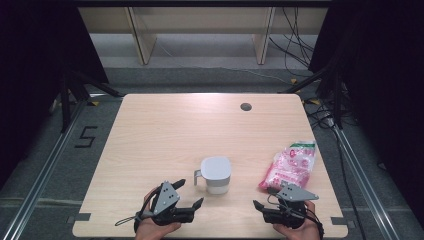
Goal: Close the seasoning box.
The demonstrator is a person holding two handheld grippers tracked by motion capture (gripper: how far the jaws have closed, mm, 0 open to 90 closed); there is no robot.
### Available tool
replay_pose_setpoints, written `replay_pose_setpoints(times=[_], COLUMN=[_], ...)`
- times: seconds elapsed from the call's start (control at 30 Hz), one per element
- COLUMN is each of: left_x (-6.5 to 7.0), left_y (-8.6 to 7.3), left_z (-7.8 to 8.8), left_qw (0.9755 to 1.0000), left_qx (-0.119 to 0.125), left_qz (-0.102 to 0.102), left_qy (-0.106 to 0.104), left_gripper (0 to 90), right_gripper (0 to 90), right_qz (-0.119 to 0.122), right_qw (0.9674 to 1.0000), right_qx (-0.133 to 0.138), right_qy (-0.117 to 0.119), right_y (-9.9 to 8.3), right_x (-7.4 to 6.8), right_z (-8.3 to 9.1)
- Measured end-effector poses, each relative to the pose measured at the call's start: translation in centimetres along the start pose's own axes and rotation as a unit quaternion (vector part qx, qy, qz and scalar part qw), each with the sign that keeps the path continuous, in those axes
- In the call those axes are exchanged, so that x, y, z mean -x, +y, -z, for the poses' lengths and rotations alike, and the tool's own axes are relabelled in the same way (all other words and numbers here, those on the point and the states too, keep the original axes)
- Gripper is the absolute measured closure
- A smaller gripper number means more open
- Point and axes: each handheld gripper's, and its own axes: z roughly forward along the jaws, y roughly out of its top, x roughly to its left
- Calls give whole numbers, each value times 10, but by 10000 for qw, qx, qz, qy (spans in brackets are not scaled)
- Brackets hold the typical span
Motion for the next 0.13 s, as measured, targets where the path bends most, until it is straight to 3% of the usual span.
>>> replay_pose_setpoints(times=[0.13], left_x=[-1], left_y=[-1], left_z=[0], left_qw=[10000], left_qx=[61], left_qz=[57], left_qy=[-8], left_gripper=[183], right_gripper=[334], right_qz=[-30], right_qw=[10000], right_qx=[48], right_qy=[19], right_y=[0], right_x=[1], right_z=[0])
